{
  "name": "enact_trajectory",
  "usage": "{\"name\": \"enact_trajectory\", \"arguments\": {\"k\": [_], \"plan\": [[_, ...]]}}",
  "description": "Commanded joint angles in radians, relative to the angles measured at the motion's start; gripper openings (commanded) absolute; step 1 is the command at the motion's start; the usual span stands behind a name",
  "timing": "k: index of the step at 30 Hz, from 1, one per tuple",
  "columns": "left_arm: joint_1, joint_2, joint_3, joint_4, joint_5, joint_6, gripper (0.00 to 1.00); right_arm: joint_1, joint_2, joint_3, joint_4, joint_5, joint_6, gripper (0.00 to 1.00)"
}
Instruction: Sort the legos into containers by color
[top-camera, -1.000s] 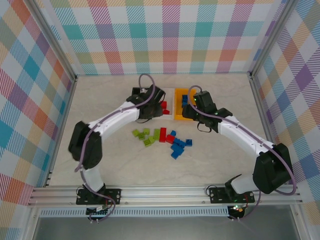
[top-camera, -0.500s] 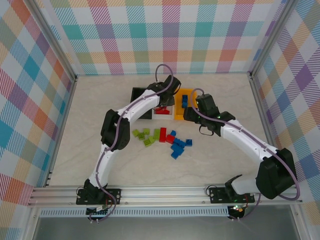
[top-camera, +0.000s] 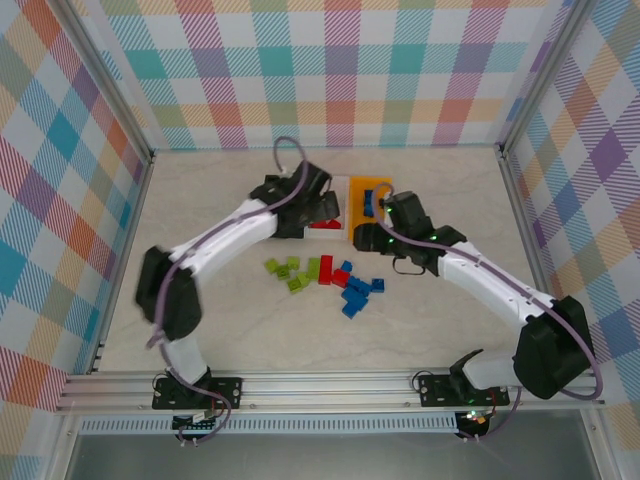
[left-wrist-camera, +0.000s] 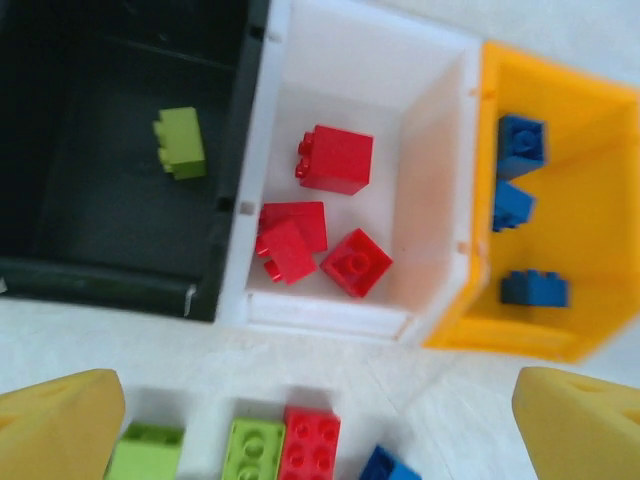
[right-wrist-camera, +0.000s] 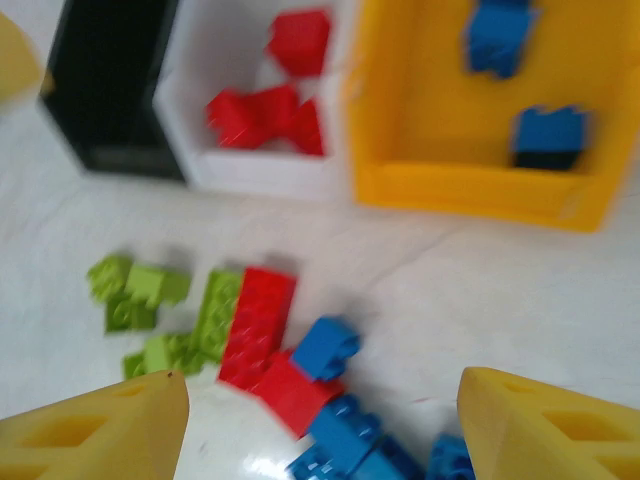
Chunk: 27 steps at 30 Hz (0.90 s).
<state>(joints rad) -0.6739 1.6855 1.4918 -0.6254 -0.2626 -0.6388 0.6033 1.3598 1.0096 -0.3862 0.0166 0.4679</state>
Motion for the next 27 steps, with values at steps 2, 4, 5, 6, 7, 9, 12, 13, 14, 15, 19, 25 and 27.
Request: {"name": "enact_trajectory", "arguments": {"k": [2,4,5,6,7,9,12,13,14,15,19,25,27], "plan": [[-0.009,-0.291,-0.290,0.048,-0.065,-0.046,1.00,0.142,0.105,0.050,-0.021,-0.095,-0.081,0.73],[-0.007,-0.457,-0.436,0.022,-0.116,-0.066,1.00,0.207,0.175,0.085,-0.010,-0.099,-0.092,0.72],[-0.004,-0.523,-0.493,0.007,-0.134,-0.069,1.00,0.236,0.210,0.108,-0.011,-0.093,-0.099,0.71],[-0.004,-0.589,-0.541,-0.019,-0.148,-0.081,1.00,0.263,0.256,0.147,-0.015,-0.083,-0.108,0.69],[-0.004,-0.650,-0.580,-0.048,-0.156,-0.093,1.00,0.289,0.303,0.186,-0.026,-0.076,-0.113,0.67],[-0.003,-0.728,-0.640,-0.086,-0.156,-0.111,1.00,0.316,0.384,0.247,-0.028,-0.073,-0.114,0.64],[-0.001,-0.792,-0.695,-0.128,-0.150,-0.141,1.00,0.323,0.484,0.322,-0.045,-0.027,-0.089,0.59],[-0.001,-0.805,-0.706,-0.138,-0.150,-0.147,1.00,0.323,0.506,0.342,-0.052,-0.007,-0.082,0.58],[-0.001,-0.814,-0.716,-0.146,-0.155,-0.154,1.00,0.323,0.525,0.357,-0.058,0.014,-0.074,0.57],[-0.001,-0.822,-0.722,-0.149,-0.158,-0.154,1.00,0.323,0.541,0.370,-0.064,0.028,-0.072,0.56],[0.000,-0.831,-0.737,-0.148,-0.167,-0.151,1.00,0.324,0.609,0.421,-0.107,0.037,-0.070,0.51],[0.003,-0.830,-0.746,-0.120,-0.153,-0.141,1.00,0.323,0.640,0.423,-0.116,0.068,-0.064,0.47],[0.004,-0.824,-0.747,-0.119,-0.152,-0.140,1.00,0.323,0.652,0.432,-0.123,0.071,-0.067,0.47]]}}
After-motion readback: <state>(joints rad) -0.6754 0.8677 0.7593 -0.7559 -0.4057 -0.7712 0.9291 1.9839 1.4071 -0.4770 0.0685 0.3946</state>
